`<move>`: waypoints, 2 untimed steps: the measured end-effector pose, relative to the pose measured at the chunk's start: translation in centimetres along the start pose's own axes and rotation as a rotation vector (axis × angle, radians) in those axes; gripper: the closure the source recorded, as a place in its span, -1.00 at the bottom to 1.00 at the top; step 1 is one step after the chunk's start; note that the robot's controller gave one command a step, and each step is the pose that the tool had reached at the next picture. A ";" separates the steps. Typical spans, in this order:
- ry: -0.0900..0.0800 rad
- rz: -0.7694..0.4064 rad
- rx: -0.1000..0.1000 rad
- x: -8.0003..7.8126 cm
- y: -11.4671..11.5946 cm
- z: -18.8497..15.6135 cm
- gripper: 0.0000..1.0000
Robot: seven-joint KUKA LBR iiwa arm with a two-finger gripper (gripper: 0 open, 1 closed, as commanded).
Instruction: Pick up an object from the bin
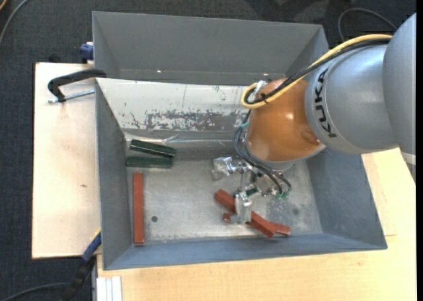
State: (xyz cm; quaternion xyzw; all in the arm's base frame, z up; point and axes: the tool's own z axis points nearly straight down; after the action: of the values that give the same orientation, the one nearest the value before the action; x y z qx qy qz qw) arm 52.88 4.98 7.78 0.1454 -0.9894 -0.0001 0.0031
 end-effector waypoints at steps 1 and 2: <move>-0.007 -0.003 0.000 -0.2 0.2 -0.4 1.00; -0.007 -0.003 0.000 -0.2 0.1 -0.4 -1.00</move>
Offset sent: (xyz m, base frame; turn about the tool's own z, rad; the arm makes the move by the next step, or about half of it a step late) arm 0.0000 0.0000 0.0000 0.0000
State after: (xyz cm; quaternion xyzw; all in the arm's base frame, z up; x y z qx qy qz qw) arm 53.04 5.19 8.23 0.1471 -0.9891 -0.0007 -0.0005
